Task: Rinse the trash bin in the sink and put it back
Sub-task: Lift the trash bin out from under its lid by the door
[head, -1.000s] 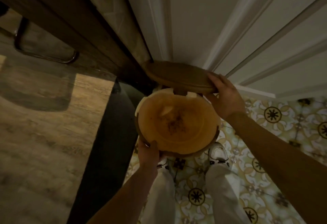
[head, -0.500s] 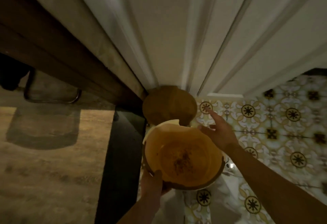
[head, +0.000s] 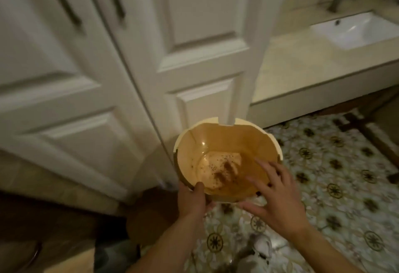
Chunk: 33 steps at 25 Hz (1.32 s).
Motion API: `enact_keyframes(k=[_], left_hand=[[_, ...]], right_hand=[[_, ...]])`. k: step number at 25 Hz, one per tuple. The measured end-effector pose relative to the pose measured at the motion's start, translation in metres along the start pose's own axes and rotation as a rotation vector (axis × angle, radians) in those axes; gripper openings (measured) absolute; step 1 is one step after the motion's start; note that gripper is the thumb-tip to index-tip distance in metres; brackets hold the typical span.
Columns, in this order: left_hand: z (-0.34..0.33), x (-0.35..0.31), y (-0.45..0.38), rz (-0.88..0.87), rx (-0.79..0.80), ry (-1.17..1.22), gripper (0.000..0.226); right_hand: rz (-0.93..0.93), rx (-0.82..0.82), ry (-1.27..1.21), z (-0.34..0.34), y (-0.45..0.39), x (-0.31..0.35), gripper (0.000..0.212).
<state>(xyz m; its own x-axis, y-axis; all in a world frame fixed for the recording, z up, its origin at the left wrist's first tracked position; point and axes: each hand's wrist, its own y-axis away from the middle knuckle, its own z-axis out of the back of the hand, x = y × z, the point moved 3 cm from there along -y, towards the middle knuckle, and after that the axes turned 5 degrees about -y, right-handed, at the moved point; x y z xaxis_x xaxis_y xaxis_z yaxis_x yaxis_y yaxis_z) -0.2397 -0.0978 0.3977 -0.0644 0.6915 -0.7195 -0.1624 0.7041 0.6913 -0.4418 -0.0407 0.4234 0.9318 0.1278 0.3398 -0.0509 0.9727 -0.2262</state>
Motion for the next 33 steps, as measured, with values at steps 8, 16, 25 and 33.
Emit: enact_keyframes(k=[8, 16, 25, 33], left_hand=[[-0.211, -0.081, 0.099, -0.134, 0.385, -0.166, 0.045], [-0.375, -0.164, 0.17, -0.792, 0.653, -0.494, 0.099], [-0.482, -0.243, 0.178, -1.331, 0.547, -0.772, 0.062], [-0.581, -0.306, 0.143, -1.368, 0.461, -0.69, 0.055]], right_hand=[[-0.137, -0.308, 0.092, 0.156, 0.019, -0.14, 0.022], [-0.177, -0.518, 0.184, 0.302, -0.004, -0.264, 0.035], [-0.22, -0.635, 0.155, 0.399, -0.046, -0.351, 0.035], [-0.244, -0.671, 0.171, 0.43, -0.12, -0.426, 0.032]])
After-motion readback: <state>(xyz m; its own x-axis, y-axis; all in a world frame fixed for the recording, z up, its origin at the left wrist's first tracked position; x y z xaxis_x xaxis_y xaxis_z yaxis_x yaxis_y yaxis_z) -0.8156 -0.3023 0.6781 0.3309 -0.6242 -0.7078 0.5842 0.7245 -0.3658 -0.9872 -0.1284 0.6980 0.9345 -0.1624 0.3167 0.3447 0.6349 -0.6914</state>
